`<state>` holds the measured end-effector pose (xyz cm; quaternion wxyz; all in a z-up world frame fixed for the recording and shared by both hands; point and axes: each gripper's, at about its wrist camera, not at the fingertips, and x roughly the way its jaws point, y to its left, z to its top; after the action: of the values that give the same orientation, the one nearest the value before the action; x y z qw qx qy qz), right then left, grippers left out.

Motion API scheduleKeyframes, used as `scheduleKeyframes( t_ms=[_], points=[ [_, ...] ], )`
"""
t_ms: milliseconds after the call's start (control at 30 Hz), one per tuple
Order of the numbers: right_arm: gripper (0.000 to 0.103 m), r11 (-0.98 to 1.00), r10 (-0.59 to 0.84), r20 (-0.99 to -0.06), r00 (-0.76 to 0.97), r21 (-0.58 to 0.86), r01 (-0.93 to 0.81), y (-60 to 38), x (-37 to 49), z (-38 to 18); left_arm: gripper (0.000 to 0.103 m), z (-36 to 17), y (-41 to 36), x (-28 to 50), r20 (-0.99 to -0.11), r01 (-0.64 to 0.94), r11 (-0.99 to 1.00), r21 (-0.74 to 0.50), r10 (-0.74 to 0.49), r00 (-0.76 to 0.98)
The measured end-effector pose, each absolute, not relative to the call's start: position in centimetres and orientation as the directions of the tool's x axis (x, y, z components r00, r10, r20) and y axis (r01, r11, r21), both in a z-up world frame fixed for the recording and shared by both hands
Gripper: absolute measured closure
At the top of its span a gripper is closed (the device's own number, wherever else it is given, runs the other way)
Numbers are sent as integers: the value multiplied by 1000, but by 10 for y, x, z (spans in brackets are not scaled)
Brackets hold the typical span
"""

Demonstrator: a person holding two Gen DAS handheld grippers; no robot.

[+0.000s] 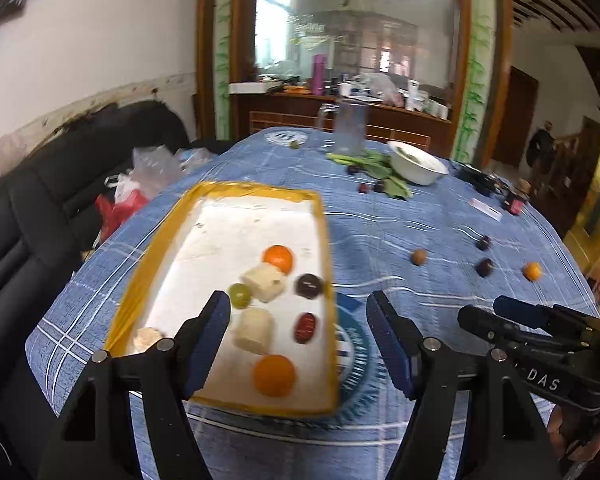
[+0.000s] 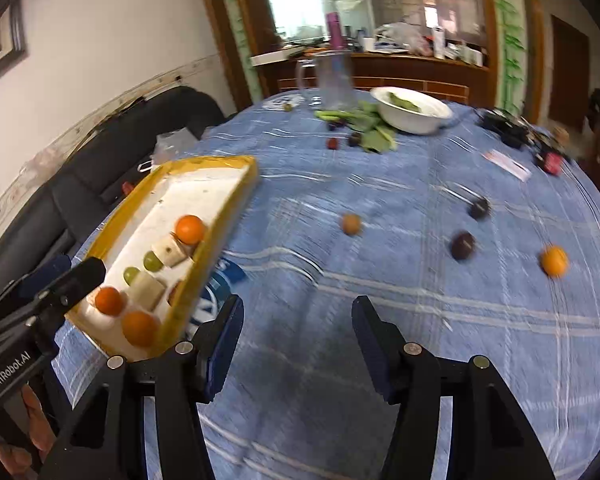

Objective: Organize fruits
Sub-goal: 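Move both open tools back from the tray toward the remaining fruits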

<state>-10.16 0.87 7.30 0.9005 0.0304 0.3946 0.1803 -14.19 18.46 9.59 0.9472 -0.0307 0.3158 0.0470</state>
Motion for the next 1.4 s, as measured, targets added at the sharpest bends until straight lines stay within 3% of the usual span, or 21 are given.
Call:
scheduleKeyframes(
  t_ms=[600,1400],
  points=[
    [38,947,319,-681,659,200,-252,-40,-138,75,28,103,111,-161,-601,21,995,94,40,798],
    [38,951,307,-721,621,214,-222,-47,-118,52,28,80,114,-135,-664,21,997,80,38,747]
  ],
)
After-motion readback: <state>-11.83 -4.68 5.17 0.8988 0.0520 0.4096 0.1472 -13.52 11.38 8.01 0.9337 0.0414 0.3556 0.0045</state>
